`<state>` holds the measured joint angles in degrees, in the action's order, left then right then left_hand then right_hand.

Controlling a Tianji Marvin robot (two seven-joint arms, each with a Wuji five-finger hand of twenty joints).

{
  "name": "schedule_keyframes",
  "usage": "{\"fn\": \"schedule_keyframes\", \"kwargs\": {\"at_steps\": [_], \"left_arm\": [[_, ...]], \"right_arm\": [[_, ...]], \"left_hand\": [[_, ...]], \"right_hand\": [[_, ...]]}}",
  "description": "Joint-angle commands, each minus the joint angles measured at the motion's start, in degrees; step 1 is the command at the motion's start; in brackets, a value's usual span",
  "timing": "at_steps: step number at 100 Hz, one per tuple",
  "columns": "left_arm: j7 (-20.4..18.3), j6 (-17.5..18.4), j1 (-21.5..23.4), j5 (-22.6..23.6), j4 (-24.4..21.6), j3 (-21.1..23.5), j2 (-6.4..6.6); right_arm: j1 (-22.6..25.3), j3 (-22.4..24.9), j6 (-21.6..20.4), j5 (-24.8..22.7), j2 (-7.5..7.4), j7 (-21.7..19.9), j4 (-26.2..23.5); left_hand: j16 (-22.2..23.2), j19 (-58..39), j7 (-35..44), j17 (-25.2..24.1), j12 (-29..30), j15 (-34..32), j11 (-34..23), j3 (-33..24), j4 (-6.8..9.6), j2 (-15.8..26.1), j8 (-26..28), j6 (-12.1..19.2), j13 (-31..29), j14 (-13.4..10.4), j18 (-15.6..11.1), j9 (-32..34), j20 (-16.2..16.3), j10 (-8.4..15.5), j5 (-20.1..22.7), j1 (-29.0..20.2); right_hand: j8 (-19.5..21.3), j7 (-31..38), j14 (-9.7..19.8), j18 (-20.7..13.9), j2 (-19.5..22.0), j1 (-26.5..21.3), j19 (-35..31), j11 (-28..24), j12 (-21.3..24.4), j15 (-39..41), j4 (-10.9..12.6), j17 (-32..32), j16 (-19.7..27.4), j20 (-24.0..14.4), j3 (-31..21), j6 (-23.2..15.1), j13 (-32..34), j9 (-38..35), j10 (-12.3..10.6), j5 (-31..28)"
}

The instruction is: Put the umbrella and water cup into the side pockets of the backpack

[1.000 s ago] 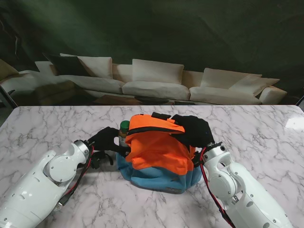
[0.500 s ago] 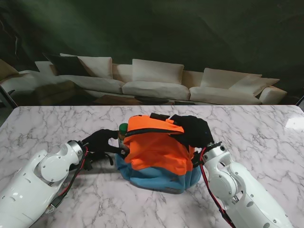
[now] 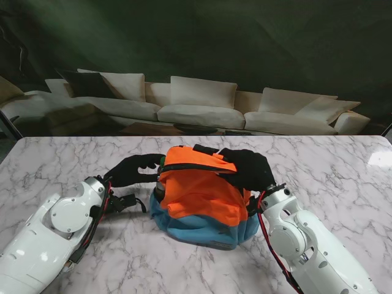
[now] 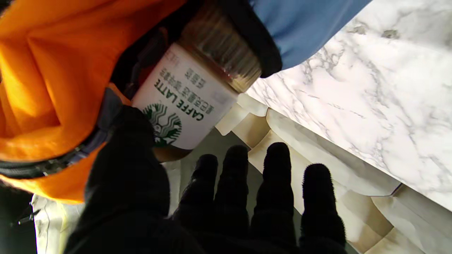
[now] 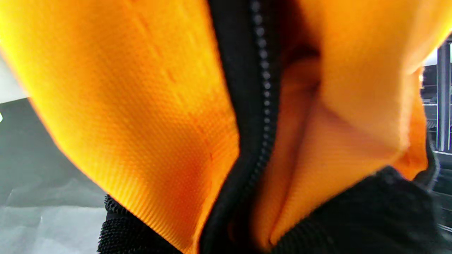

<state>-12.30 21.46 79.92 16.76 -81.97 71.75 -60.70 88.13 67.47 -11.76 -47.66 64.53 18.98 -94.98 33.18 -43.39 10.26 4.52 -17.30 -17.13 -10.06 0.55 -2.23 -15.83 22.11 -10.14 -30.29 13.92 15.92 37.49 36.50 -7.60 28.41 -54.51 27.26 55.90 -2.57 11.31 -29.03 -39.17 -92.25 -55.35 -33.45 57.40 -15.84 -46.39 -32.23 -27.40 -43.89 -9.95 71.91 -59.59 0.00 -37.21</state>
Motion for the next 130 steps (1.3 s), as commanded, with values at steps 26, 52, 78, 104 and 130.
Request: {"fn": "schedule_keyframes", "kwargs": {"at_steps": [26, 52, 78, 104, 130], "left_arm": [[-2.1, 1.8, 0.7, 3.7, 0.9, -0.1, -0.21], [-5.7, 3.6, 2.2, 9.7, 2.2, 1.1, 1.45], [-4.5, 4.5, 4.5, 11.8, 0.8, 4.4, 1.49], [0.3, 7.7, 8.7, 16.5, -5.5, 11.7, 0.96], [1.1, 9.7, 8.2, 18.4, -10.3, 15.5, 0.92]], "right_arm": [[-0.4, -1.0, -0.1, 0.8, 0.38, -0.2, -0.4], [-0.6, -1.3, 0.0, 0.8, 0.38, -0.2, -0.2], [-0.5, -1.4, 0.2, 0.7, 0.32, -0.5, -0.3], [-0.4, -1.2, 0.3, 0.8, 0.37, -0.3, -0.3], [-1.2, -1.6, 0.6, 1.3, 0.38, -0.8, 0.7]], "left_hand": [[2.1, -2.3, 24.2, 0.0, -11.4, -3.0, -4.9, -2.3, 3.18, 3.1, 15.3, 12.0, -5.5, -2.1, 1.9, 12.9, -0.6, 6.2, 11.8, -13.6], [1.3, -1.6, 24.5, -0.4, -9.8, -1.6, -3.9, -1.9, 3.04, 2.9, 11.6, 12.4, -4.5, -2.2, 1.7, 11.1, -0.8, 5.9, 14.1, -13.0], [-0.4, 1.6, 2.1, -2.2, -0.9, 1.4, 0.5, 0.2, 2.05, 5.2, 2.8, 1.7, 2.3, -0.2, 1.3, -2.5, -1.2, -2.0, 2.4, 3.4], [-3.0, 5.9, -3.4, -2.5, 3.1, 3.9, 6.3, 0.2, 1.76, 6.7, 0.0, -0.2, 6.2, 0.5, 0.1, -12.0, -3.6, -5.8, -3.3, 6.4], [-4.5, 7.4, -1.0, -2.4, 4.0, 4.5, 7.3, 1.0, 1.39, 9.4, 1.5, 1.2, 7.1, 1.1, 0.7, -11.7, -4.8, -6.7, 1.1, 8.7]], "right_hand": [[1.6, 6.2, 1.4, -0.9, 5.0, -6.4, -0.7, -1.3, 0.3, 0.3, 2.8, 0.4, -0.7, -0.6, -6.1, -9.7, 1.4, -0.7, -0.8, -4.2], [1.5, 6.2, 1.3, -0.9, 5.1, -6.4, -0.7, -1.2, 0.3, 0.3, 2.8, 0.4, -0.7, -0.6, -6.0, -9.6, 1.4, -0.7, -0.8, -4.2], [1.4, 6.1, 1.3, -0.9, 5.1, -6.4, -0.7, -1.2, 0.2, 0.2, 2.8, 0.4, -0.7, -0.6, -6.0, -9.6, 1.3, -0.7, -0.8, -4.1], [1.3, 6.1, 1.3, -0.9, 5.1, -6.4, -0.7, -1.1, 0.2, 0.2, 2.8, 0.4, -0.7, -0.6, -6.0, -9.4, 1.3, -0.6, -0.8, -3.9], [0.5, 5.6, 1.1, -0.7, 5.1, -5.7, -0.1, -0.5, 0.6, -0.7, 2.8, 0.8, -0.5, -0.5, -6.0, -8.6, 0.7, -0.2, -0.8, -3.5]]}}
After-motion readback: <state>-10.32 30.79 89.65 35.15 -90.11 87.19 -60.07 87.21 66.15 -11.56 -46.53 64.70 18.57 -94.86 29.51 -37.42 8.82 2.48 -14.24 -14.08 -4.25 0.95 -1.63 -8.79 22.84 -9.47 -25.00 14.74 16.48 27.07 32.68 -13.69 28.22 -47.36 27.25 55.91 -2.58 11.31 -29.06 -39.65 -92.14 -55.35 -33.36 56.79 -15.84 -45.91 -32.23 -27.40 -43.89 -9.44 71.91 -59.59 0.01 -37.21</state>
